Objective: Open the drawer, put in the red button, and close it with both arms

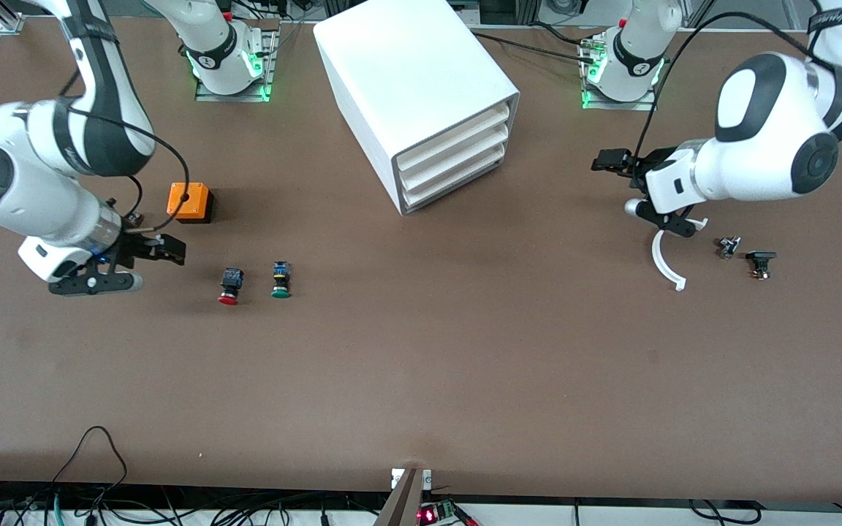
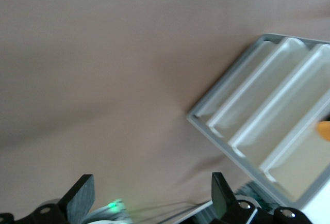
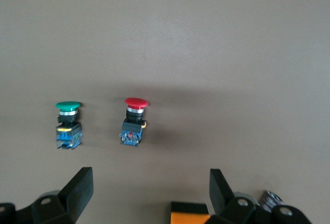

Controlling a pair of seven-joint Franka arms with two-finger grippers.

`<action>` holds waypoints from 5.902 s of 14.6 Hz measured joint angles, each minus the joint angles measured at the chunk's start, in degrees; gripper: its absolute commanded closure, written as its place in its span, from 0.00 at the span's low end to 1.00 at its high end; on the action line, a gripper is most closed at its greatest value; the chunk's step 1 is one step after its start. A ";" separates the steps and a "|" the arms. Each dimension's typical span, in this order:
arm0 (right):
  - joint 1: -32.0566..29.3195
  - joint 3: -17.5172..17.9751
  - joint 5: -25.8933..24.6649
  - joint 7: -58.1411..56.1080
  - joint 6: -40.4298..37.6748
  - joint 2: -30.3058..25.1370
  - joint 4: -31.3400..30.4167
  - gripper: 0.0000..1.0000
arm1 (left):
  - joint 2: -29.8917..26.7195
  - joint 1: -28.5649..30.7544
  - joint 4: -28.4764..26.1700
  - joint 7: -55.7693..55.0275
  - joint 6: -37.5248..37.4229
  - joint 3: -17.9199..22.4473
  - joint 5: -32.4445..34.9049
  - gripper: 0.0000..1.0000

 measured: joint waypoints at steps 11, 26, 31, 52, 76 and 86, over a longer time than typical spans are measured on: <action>0.02 3.52 0.10 11.45 10.67 9.80 -3.47 0.00 | 10.89 -2.45 -9.55 12.12 10.71 -4.12 -28.15 0.12; -0.01 3.51 0.11 14.67 14.31 16.53 -3.58 0.00 | 11.53 -5.23 -15.03 11.94 19.24 -12.56 -35.70 0.59; -0.01 3.52 0.11 14.67 17.36 16.63 -6.42 0.25 | 11.40 -5.24 -15.83 12.60 23.61 -15.35 -35.79 1.00; 0.22 13.04 -3.07 -2.96 3.70 9.60 16.44 0.78 | 0.86 4.43 -10.53 16.24 29.17 0.26 -32.78 0.00; 26.72 25.24 -16.27 -36.32 -0.44 20.68 31.58 0.80 | -7.76 4.23 20.72 -9.50 -5.08 2.82 25.47 0.00; 33.56 22.29 -20.22 -38.04 -3.49 25.67 31.84 0.49 | -6.26 2.74 21.75 -12.04 -0.25 2.74 26.37 0.00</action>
